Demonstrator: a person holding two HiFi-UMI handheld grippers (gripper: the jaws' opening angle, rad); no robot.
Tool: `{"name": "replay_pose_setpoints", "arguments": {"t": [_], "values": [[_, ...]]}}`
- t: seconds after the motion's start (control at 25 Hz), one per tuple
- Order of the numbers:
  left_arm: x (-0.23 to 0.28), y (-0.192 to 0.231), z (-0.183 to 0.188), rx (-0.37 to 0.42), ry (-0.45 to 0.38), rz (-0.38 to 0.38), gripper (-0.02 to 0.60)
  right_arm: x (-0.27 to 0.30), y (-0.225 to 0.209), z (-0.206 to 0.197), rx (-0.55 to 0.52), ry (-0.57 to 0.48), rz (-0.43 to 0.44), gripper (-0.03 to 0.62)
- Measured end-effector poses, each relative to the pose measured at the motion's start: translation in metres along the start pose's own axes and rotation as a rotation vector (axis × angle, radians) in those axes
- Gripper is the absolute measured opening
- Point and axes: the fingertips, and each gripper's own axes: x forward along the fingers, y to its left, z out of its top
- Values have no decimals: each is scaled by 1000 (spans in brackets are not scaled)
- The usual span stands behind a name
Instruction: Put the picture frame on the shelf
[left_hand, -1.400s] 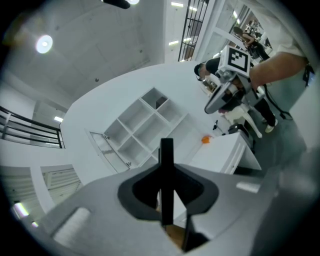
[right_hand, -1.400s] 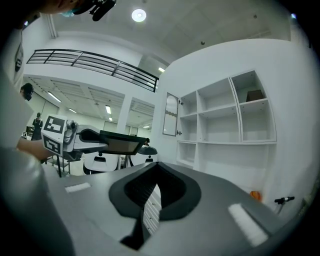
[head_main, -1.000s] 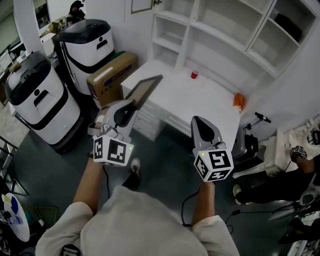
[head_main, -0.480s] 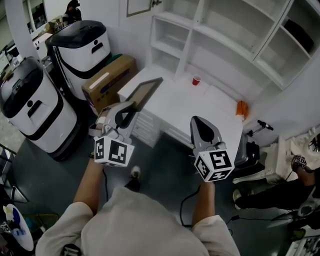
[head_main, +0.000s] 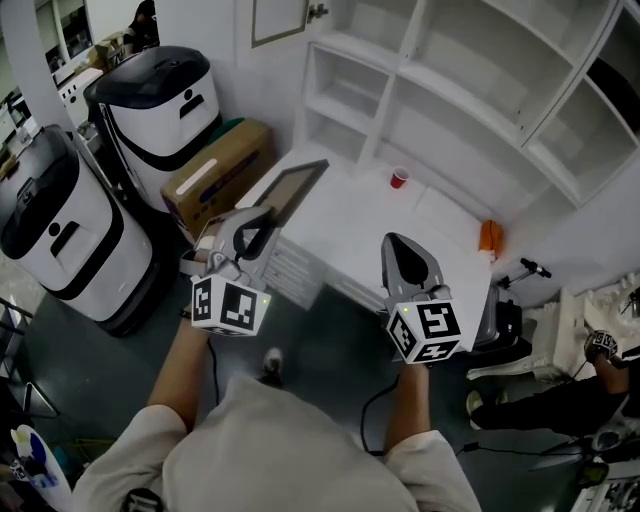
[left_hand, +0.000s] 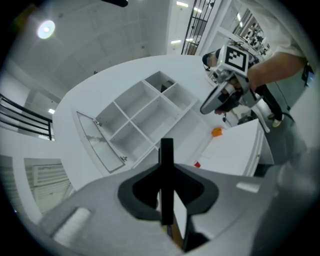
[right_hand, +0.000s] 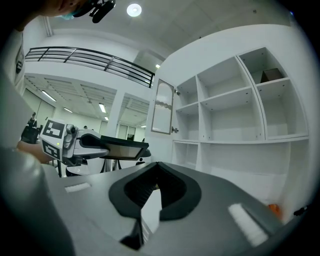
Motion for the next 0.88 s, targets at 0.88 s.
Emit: {"name": "replay_pose_setpoints", "arguments": {"t": [0.88], "values": [[108, 60, -71, -15, -36, -52, 61, 130, -38, -5, 2, 32, -71, 6]]}}
